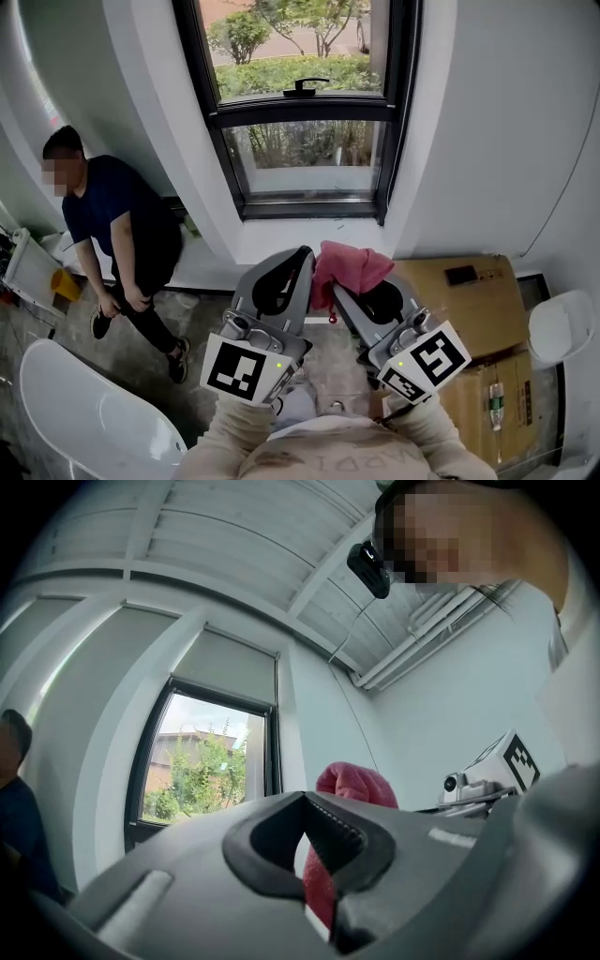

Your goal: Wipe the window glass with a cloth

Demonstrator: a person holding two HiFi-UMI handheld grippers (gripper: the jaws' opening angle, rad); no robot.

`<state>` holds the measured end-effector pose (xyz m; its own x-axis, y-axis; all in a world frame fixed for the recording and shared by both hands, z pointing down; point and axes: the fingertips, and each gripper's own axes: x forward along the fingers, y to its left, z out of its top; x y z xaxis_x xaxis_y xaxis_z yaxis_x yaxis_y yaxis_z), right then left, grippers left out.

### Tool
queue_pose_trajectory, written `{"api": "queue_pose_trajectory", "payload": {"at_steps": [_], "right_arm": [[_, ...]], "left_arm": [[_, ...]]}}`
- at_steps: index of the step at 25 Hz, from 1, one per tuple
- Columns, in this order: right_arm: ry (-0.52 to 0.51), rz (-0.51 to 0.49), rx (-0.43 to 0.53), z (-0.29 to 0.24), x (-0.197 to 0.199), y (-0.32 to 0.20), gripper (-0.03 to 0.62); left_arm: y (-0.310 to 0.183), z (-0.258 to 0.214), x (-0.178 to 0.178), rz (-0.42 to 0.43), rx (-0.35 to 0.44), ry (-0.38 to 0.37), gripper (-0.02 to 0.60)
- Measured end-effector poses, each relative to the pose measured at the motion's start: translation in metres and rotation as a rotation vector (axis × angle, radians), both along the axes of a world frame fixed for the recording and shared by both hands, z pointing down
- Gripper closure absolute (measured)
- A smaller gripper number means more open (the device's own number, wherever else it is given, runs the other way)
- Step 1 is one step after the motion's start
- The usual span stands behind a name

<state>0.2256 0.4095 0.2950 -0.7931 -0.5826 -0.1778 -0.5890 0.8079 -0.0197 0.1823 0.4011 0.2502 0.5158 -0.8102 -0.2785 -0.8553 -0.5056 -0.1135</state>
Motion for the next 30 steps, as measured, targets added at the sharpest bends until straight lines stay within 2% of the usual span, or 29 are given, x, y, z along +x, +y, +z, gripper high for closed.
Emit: {"api": "queue_pose_trajectory", "payload": {"at_steps": [7,14,18,22,30], "right_arm": [[0.016,0.044,-0.006,0.003,-0.013,-0.057,0.467],[0.009,0.06,0.015,-0.013,-0.063,-0.135,0.467],[0.0,0.067,0.042,-0.023,-0.086,-0.16,0.466],[0.006,0.081,0.041,-0.023,-0.109,-0.187,0.466],[0.04,0.095,0.034,-0.018,-0.125,-0.236,0.465]], "left_arm": [[-0.058,0.007,-0.013,0.035,-0.012,0.014,0.581],[-0.135,-0.008,-0.064,0.033,0.003,0.01,0.581],[-0.158,-0.018,-0.086,0.048,0.046,0.009,0.581],[-0.186,-0.021,-0.112,0.053,0.054,0.008,0.581],[-0.24,-0.013,-0.131,0.052,0.036,0.053,0.581]]}}
